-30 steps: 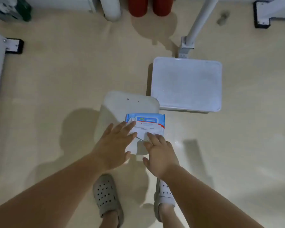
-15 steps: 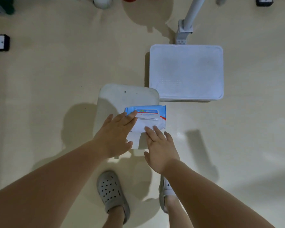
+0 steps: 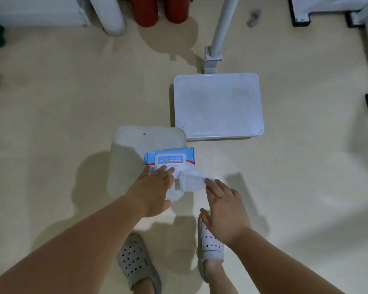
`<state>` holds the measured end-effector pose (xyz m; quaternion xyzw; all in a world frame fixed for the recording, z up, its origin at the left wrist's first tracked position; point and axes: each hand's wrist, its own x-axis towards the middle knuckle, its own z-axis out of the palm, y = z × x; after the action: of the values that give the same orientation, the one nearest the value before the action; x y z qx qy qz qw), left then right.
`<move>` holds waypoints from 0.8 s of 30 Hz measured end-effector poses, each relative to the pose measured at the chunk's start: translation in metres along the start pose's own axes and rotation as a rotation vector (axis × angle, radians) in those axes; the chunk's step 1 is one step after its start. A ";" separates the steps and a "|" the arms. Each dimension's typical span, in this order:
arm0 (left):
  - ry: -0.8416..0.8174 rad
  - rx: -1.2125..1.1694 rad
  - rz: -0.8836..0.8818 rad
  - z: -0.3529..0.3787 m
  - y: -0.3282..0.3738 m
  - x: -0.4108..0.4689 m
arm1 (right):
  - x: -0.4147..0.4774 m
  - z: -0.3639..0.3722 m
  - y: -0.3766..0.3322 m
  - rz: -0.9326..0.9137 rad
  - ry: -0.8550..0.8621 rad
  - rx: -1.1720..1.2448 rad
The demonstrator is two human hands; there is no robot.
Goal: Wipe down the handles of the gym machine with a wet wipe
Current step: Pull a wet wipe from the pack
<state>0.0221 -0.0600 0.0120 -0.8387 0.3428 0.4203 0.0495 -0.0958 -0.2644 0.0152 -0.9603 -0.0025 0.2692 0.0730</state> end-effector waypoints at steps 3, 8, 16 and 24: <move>-0.053 0.029 -0.036 0.010 0.004 0.008 | 0.004 0.004 0.005 0.001 0.032 0.012; -0.103 0.056 -0.089 0.023 0.008 0.018 | 0.006 0.002 0.007 -0.034 0.092 0.030; 0.119 -0.440 -0.131 -0.027 0.039 -0.023 | -0.029 -0.043 0.008 -0.089 0.142 0.096; 0.518 -0.648 0.002 -0.130 0.099 -0.138 | -0.108 -0.195 -0.015 -0.106 0.269 0.587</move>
<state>-0.0081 -0.1100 0.2174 -0.8886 0.1947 0.2814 -0.3055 -0.0864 -0.2812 0.2375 -0.9239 0.0349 0.1248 0.3602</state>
